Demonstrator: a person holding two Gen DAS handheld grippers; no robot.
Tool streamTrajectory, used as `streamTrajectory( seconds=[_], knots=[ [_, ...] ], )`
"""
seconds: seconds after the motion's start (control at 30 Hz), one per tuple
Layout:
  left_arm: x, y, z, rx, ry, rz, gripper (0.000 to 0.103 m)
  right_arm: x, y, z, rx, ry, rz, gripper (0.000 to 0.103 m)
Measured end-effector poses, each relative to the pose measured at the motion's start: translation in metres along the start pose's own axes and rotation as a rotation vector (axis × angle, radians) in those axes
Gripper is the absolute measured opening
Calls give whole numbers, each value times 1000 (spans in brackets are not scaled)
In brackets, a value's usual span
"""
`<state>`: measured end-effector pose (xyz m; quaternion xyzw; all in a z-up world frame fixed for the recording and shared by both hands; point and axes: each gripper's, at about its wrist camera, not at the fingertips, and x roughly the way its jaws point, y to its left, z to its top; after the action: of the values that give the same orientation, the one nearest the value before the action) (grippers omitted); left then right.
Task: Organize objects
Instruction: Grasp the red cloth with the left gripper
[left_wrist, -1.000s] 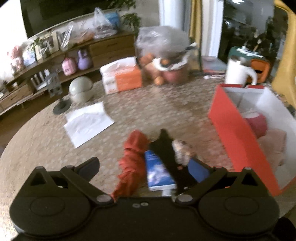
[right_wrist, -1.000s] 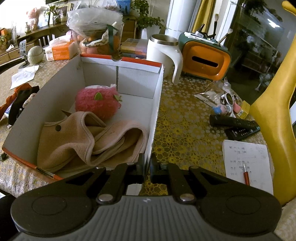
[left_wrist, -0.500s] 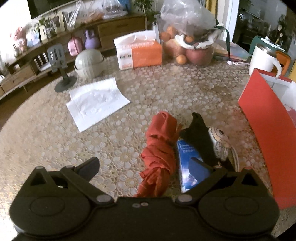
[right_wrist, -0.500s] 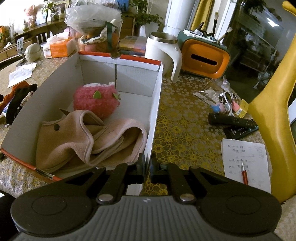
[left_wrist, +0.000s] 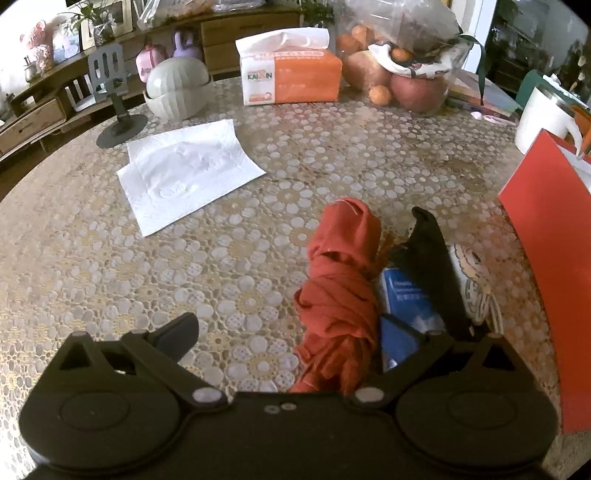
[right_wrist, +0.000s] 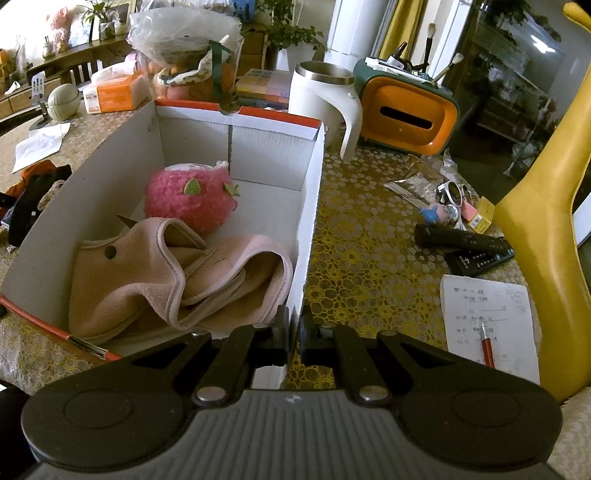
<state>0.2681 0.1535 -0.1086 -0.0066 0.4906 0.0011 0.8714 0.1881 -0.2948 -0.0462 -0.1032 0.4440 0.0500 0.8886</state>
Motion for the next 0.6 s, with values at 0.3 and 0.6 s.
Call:
streamTrajectory(
  seconds=[0.3,0.6],
  knots=[
    [3,-2,-4,-11,-8,-83,70,0,1,-1,0,-1,-9,5],
    [-5,-14,-5,9,-24,-129,31,0,1,-1,-2,-1,-9,5]
  ],
)
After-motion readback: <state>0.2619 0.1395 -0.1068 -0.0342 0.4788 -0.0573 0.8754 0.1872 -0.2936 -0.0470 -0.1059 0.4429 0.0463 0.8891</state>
